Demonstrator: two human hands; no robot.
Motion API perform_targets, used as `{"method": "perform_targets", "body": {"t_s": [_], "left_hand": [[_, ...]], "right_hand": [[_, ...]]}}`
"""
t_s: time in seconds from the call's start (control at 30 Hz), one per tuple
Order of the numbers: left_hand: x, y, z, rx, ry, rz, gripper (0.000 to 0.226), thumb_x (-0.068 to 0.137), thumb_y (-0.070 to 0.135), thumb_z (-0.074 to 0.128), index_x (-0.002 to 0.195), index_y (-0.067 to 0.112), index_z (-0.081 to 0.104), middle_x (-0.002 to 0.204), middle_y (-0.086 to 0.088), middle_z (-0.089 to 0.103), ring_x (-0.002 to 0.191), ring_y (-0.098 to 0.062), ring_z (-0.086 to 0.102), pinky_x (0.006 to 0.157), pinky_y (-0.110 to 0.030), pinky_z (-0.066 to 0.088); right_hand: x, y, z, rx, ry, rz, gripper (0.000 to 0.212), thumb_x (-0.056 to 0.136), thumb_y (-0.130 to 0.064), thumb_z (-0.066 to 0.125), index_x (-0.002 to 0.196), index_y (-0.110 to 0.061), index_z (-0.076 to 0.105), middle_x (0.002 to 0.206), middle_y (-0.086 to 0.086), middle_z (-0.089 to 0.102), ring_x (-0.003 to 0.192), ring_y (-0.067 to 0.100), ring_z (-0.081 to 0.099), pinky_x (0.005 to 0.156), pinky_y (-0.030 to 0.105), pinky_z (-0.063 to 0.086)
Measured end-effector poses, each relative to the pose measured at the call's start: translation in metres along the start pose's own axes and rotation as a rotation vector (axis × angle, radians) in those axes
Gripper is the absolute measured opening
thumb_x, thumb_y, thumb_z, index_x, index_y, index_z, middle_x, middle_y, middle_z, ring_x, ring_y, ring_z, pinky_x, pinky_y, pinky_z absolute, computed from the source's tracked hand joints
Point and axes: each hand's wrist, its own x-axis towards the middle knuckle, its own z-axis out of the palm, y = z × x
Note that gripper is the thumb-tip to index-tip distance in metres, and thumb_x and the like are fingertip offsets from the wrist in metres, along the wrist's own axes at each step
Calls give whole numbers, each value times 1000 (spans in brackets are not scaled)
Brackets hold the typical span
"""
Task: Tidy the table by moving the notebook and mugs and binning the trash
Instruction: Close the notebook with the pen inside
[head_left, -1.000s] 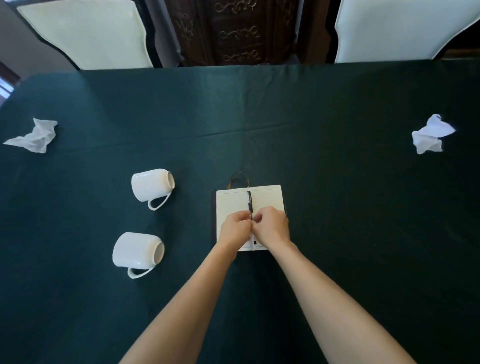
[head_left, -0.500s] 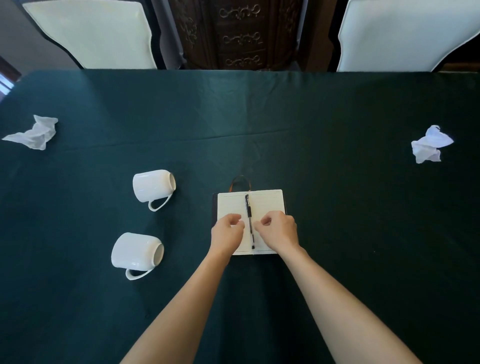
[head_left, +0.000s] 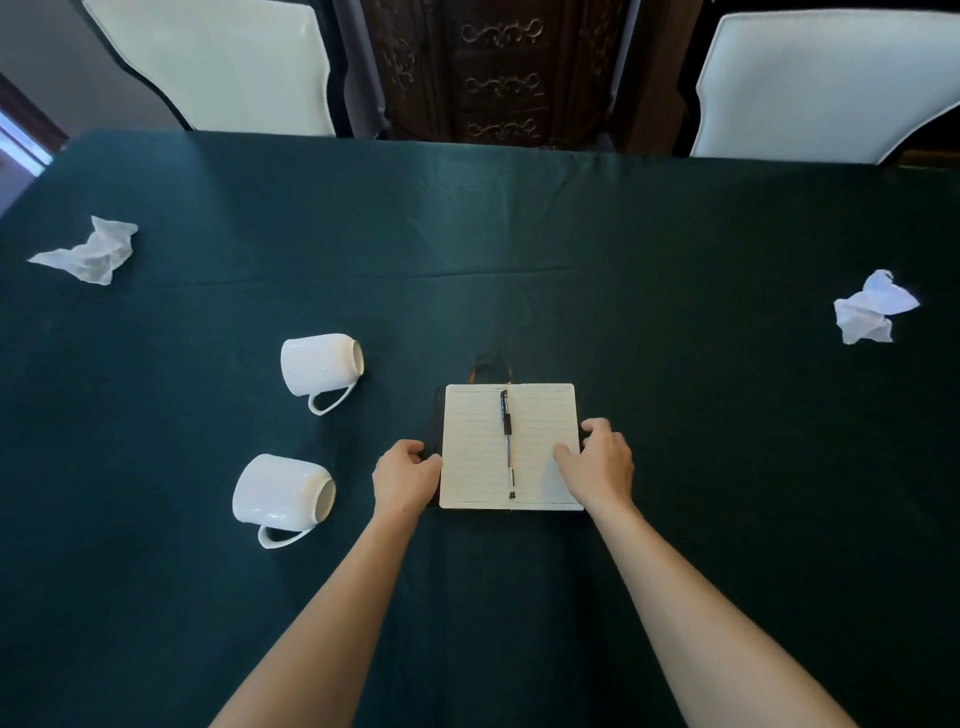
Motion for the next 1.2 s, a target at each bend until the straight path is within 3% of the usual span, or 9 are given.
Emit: {"method": "perform_targets", "body": {"t_s": [0.1,0.23,0.33,0.43,0.53,0.63,0.83,0.97,1.2], "left_hand": [[-1,3,5,-12,11,15,50,89,20,66,137,10,61,138,-11,58,115,-26,61,100,-42,55],[-3,4,10,-20,-21,9,52,91,16,66,142,9,56,114,0,60,101,-20,57,84,-33,48],[-2,4,6,-75,-36,-43,55,91,18,69,143,11,56,112,0,64,110,-24,64,94,-39,55],[1,5,2,-131,-40,-46,48,91,20,71,138,11,63,118,-5,72,113,-26,68,101,-46,57],[0,11,1,-167,-60,6,39,92,18,70,129,9,68,114,-7,75,107,-25,71,97,-47,60],[-6,18,4,-171,-68,44,34,93,15,68,127,8,67,113,-7,74,107,-25,71,97,-47,60],[-21,36,16,-170,-102,132,30,93,19,68,123,12,66,103,-1,70,104,-21,68,92,-43,60],[-35,49,35,-168,-192,209,24,90,24,71,113,17,65,89,1,67,85,-15,68,83,-42,64],[-54,62,76,-147,-190,232,28,87,26,76,108,18,59,82,2,65,76,-14,63,67,-27,52]], "right_hand": [[-1,0,-1,41,-6,44,50,89,-29,70,133,-11,54,123,10,63,113,26,58,83,32,44],[-2,0,-4,252,-18,172,53,85,-26,75,134,-13,58,121,5,65,106,21,59,86,34,51],[-2,-1,-11,349,-46,219,50,86,-18,75,133,-9,62,109,5,65,101,22,59,84,33,49],[-4,-3,-18,396,-59,230,42,88,-11,73,128,-1,63,120,17,68,104,30,64,93,39,52],[-3,-2,-19,442,-82,213,46,89,-11,73,133,-8,63,117,11,69,94,16,54,86,30,46],[-3,1,-19,487,-93,209,49,88,-15,74,135,-11,62,97,-3,63,100,15,54,86,30,44],[-2,3,-26,547,-86,191,45,86,-16,76,130,-14,66,131,3,66,106,14,54,88,31,44],[-2,2,-26,594,-78,212,38,85,-19,77,121,-21,69,131,1,65,118,19,59,95,36,51],[-3,1,-28,676,-123,197,31,82,-24,79,113,-26,74,115,-4,70,109,19,67,98,44,58]]}}
